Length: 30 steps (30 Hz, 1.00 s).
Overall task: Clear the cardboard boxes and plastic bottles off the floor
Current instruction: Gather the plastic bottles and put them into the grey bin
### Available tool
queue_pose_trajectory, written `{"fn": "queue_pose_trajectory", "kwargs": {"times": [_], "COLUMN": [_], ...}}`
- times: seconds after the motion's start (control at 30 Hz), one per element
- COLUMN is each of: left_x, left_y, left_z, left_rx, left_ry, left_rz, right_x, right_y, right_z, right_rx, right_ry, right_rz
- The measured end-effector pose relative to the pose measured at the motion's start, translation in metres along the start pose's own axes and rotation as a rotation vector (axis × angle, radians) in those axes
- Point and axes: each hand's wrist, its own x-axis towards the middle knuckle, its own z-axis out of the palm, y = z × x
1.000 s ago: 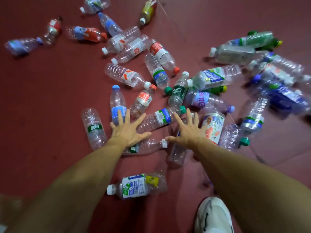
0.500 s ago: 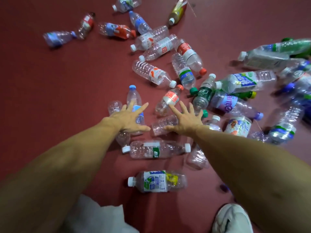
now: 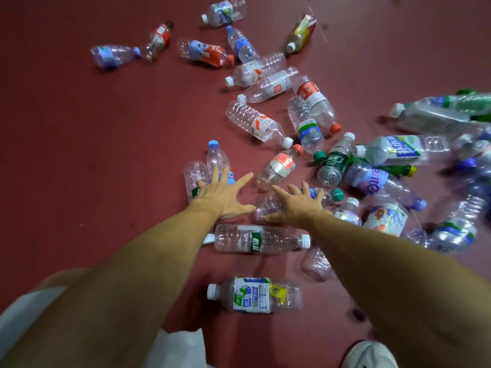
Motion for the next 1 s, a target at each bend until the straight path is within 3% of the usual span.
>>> {"fn": "queue_pose_trajectory", "kwargs": {"times": [0.27, 0.4, 0.63, 0.9, 1.0], "left_x": [-0.004, 0.001, 0.020, 0.019, 0.019], "left_y": [-0.030, -0.035, -0.028, -0.020, -0.019], "left_z": [0.017, 0.021, 0.016, 0.012, 0.010], "left_rx": [-0.004, 0.023, -0.120, -0.183, -0.329], "left_ry": [-0.048, -0.033, 0.052, 0.122, 0.150], "left_rz": [0.006, 0.031, -0.057, 0.010, -0.034], "right_x": [0.009, 0.014, 0.015, 0.018, 0.017], "right_y": [0.012, 0.014, 0.004, 0.004, 0.006], "right_z": [-0.004, -0.005, -0.008, -0.006, -0.003], "right_rx": [-0.093, -0.055, 0.030, 0.057, 0.047], "right_ry": [0.018, 0.082, 0.140, 0.150, 0.139], "right_rz": [-0.096, -0.042, 0.038, 0.051, 0.046]}}
